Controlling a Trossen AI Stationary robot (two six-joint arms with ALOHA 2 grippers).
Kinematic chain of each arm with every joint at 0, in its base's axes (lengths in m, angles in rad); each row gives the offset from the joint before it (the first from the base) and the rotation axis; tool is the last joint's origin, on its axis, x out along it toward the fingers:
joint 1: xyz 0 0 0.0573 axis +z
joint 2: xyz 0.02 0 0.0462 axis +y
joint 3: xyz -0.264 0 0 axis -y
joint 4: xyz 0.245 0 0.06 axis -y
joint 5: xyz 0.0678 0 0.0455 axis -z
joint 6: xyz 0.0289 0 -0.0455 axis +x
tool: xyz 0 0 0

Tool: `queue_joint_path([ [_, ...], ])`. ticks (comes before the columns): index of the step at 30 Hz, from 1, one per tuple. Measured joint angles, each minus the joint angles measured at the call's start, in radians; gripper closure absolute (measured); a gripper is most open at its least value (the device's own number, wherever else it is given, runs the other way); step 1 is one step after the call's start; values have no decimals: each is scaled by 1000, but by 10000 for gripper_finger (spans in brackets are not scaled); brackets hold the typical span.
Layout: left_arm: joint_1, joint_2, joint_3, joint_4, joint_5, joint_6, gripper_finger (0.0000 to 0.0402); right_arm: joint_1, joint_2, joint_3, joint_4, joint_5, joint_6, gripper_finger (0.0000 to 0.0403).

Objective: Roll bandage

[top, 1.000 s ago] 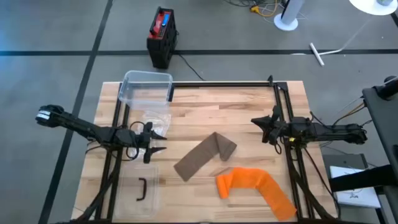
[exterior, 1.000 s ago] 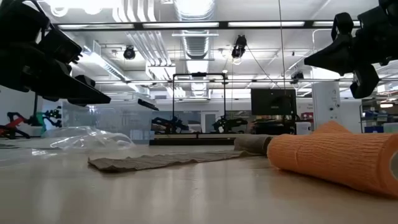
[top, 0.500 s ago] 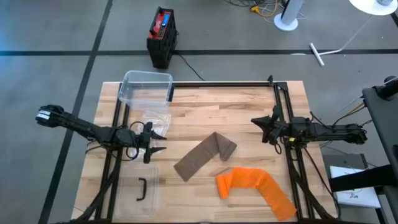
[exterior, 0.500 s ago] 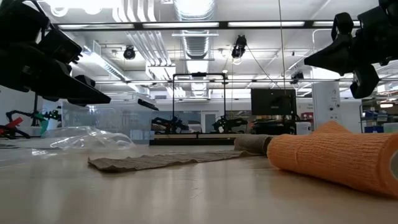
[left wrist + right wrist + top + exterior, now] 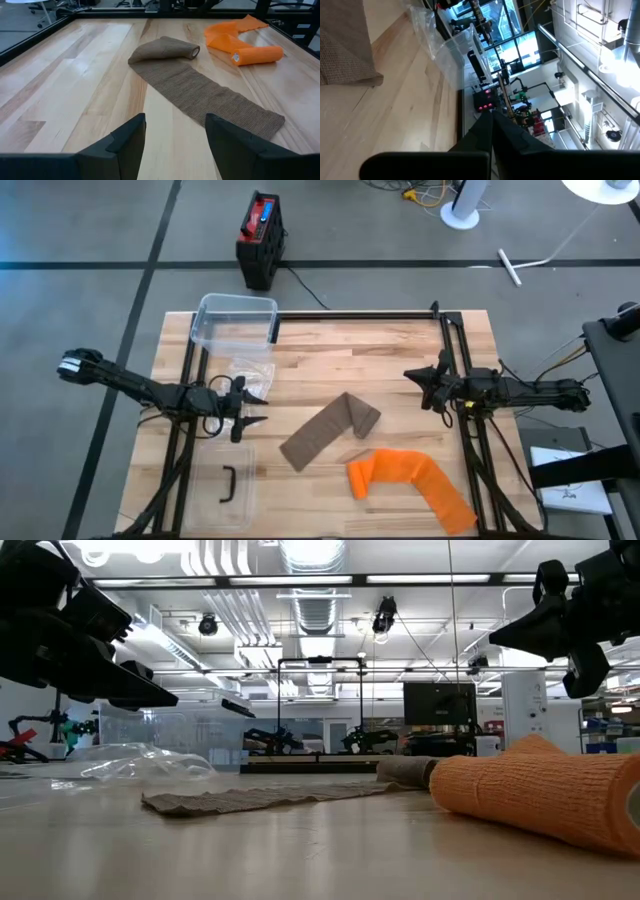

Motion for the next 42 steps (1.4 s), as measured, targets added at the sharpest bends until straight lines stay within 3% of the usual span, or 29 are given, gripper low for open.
queue_joint_path([
  [12, 0, 0, 0, 0, 0, 0, 203, 0, 0, 0, 13, -12, 62, 403],
  [15, 0, 0, 0, 0, 0, 0, 203, 0, 0, 0, 18, -36, 264, 403],
  [24, 0, 0, 0, 0, 0, 0, 203, 0, 0, 0, 33, -35, 1089, 403],
  [31, 0, 0, 0, 0, 0, 0, 203, 0, 2, 0, 50, -36, 1241, 403],
  [38, 0, 0, 0, 0, 0, 0, 203, 0, 7, 0, 131, -53, 1703, 403],
  [42, 0, 0, 0, 0, 0, 0, 203, 0, 25, 0, 138, -25, 1765, 403],
])
